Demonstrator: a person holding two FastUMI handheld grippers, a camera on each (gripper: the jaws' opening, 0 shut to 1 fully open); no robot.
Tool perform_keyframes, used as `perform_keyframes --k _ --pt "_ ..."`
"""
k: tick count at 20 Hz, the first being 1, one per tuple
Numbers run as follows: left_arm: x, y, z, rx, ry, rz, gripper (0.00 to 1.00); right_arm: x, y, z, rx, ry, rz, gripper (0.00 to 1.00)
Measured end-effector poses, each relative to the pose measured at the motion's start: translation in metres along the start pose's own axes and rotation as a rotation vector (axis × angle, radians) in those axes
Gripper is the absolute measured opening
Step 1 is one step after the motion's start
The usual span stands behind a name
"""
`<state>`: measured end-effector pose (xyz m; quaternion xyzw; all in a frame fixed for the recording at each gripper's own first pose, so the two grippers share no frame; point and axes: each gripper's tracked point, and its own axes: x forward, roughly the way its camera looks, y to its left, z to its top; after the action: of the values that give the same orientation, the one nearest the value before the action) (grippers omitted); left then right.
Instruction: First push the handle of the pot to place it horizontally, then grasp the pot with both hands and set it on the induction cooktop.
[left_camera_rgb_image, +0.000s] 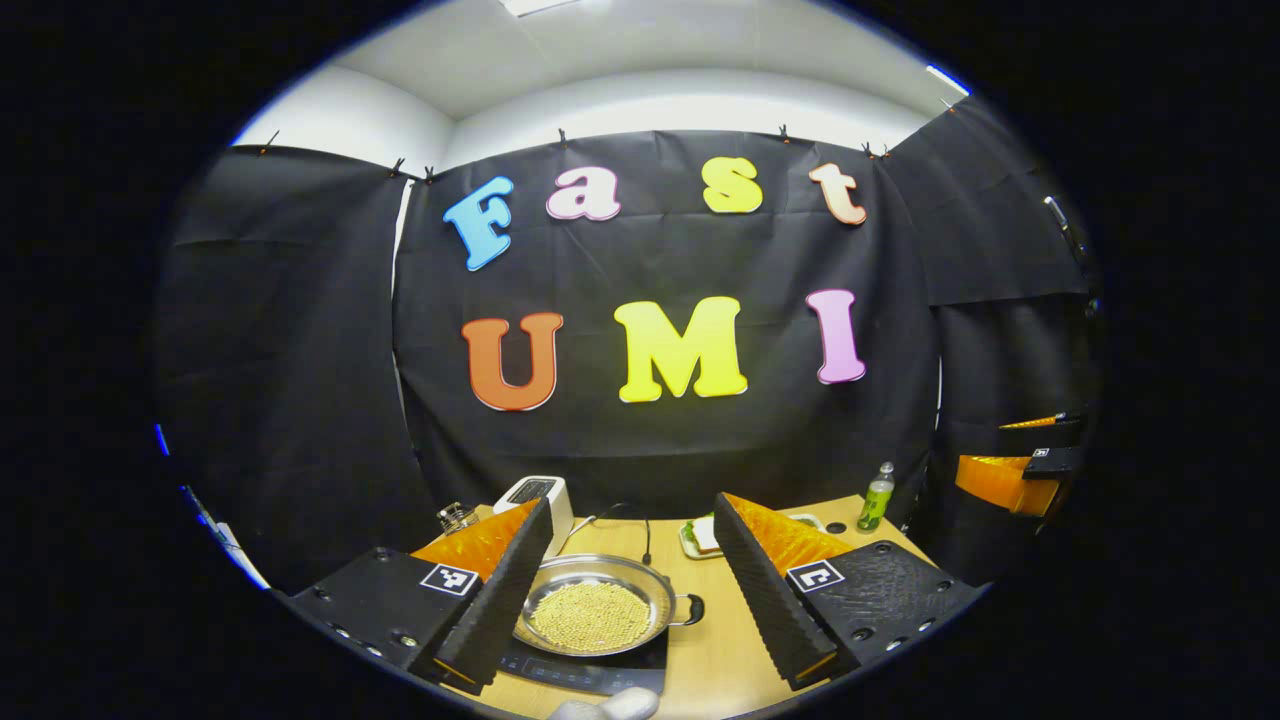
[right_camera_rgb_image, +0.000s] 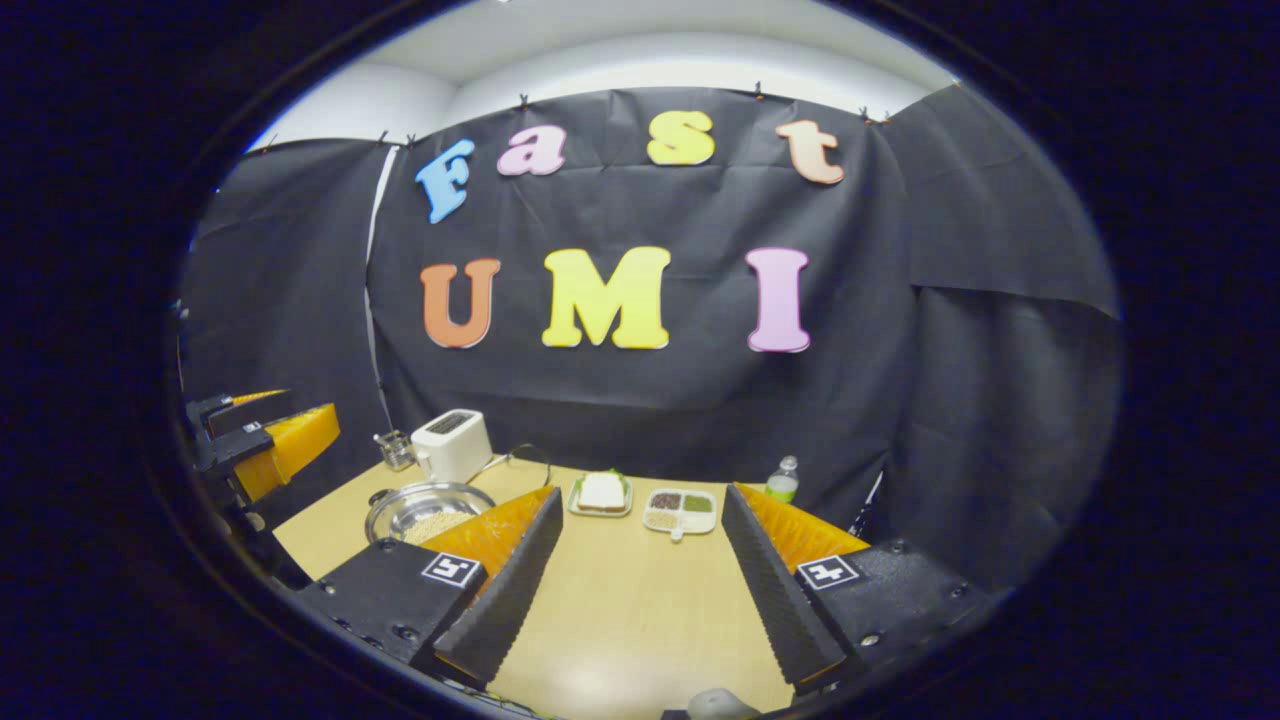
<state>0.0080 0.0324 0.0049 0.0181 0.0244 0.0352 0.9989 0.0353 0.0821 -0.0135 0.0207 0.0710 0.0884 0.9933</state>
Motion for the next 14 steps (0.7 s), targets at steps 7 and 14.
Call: perform_keyframes --k 7,14 --pt "-0.023 -0.053 0.032 -0.043 -0.034 -0.036 0.96 -0.045 -0.063 0.043 0.021 -0.137 -0.06 1.0" --pt "-0.026 -0.059 0.04 -0.053 -0.041 -0.033 0.96 -0.049 -0.073 0.054 0.014 -0.173 -0.073 1.0"
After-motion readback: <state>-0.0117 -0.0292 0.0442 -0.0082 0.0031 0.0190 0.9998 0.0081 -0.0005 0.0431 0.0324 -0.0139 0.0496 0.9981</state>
